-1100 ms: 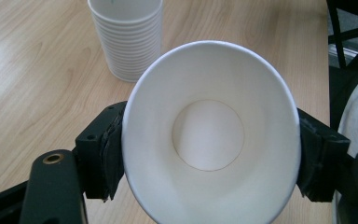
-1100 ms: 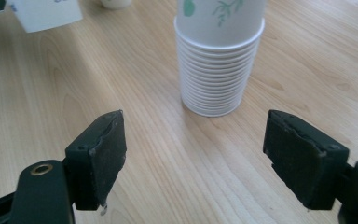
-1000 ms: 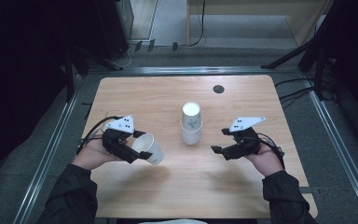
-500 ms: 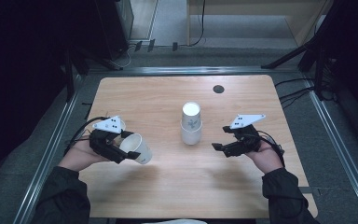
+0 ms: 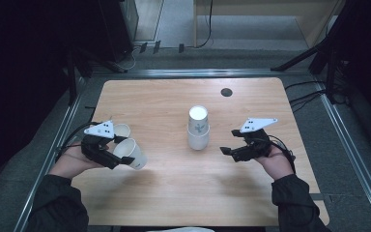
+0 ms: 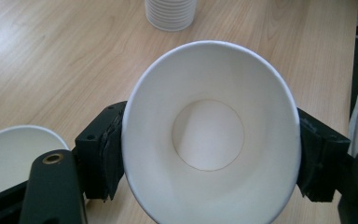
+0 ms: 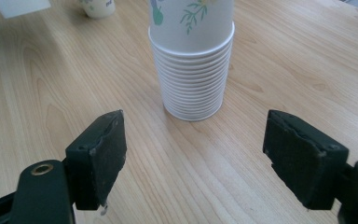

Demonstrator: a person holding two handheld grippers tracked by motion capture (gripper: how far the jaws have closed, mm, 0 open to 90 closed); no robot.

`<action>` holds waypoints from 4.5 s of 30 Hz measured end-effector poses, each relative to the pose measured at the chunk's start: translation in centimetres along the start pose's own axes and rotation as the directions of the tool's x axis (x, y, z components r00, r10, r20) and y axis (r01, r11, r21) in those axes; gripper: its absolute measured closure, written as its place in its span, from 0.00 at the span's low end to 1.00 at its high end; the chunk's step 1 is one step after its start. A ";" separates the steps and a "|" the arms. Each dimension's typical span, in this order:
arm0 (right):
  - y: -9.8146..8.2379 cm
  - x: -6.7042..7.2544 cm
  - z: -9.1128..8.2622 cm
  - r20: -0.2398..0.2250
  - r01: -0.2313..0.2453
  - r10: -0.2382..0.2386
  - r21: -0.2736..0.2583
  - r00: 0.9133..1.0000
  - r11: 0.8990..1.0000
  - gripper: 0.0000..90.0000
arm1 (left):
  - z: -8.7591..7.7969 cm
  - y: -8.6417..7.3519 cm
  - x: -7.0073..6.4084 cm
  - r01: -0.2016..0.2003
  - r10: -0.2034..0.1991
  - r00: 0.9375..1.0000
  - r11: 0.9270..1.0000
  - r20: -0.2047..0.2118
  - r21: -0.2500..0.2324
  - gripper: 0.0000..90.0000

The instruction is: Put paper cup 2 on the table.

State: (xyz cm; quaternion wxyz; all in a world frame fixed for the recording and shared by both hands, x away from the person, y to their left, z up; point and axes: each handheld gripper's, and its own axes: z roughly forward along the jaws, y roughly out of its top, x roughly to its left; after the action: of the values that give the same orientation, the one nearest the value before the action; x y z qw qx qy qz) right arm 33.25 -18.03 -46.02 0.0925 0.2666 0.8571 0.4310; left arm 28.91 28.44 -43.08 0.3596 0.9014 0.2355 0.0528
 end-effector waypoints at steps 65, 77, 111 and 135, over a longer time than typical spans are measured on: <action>-0.3 0.3 0.5 -0.015 0.007 -0.006 0.034 1.000 0.999 0.24 | 2.5 -4.2 1.7 0.060 -0.037 0.994 0.972 -0.104 0.226 0.20; -0.3 0.3 0.5 -0.016 0.009 -0.008 0.032 1.000 0.999 0.24 | 2.3 -4.2 1.6 0.065 -0.052 0.996 0.976 -0.067 0.207 0.16; -0.9 0.3 0.0 -0.010 0.004 -0.004 0.045 1.000 0.999 0.24 | -2.0 -0.4 1.8 0.156 -0.160 0.984 0.986 -0.083 -0.052 0.15; -0.7 0.9 0.2 -0.032 0.028 -0.027 0.035 0.999 0.999 0.24 | 0.2 4.6 -0.4 0.221 -0.231 0.971 0.966 -0.067 -0.134 0.16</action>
State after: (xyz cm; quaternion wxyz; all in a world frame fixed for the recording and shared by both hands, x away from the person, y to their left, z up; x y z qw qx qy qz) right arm 32.27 -17.73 -46.67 0.0801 0.2494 0.8696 0.4185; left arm 30.39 25.26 -40.10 0.4091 0.8413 0.3476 0.0630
